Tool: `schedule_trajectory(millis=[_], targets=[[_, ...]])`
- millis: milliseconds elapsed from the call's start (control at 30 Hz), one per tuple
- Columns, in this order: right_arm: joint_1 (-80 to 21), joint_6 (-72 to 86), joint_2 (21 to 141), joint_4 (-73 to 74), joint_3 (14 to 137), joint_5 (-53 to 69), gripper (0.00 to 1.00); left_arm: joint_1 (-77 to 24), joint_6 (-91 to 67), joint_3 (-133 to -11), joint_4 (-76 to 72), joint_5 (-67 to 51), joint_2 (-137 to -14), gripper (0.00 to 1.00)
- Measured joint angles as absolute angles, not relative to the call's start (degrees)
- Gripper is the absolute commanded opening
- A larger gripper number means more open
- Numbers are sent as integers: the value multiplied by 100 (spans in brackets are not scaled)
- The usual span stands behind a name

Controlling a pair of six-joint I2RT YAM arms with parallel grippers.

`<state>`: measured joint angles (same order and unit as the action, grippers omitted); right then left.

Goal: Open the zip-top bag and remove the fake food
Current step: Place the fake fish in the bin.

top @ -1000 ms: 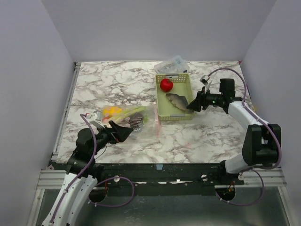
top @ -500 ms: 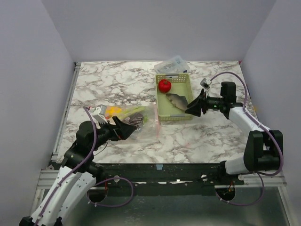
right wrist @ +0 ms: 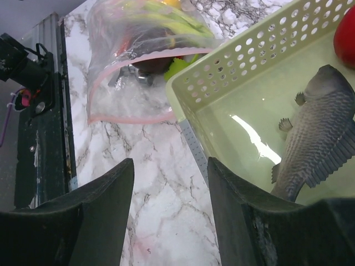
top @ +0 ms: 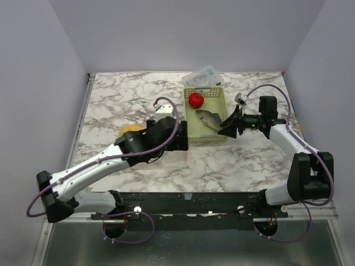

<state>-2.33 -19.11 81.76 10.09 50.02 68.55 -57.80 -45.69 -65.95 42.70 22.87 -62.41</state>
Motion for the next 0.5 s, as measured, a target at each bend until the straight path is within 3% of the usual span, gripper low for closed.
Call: schedule_trajectory(millis=[267,500], targets=[[-263,-2364,8444,1540,5192,6829,58,-5994,-4311,-8289,5070,3481,-8663,96],[-263,-2427,8447,1658,5194,6794,58,-6051,-3900,-9279,5435,3922,-10099,86]])
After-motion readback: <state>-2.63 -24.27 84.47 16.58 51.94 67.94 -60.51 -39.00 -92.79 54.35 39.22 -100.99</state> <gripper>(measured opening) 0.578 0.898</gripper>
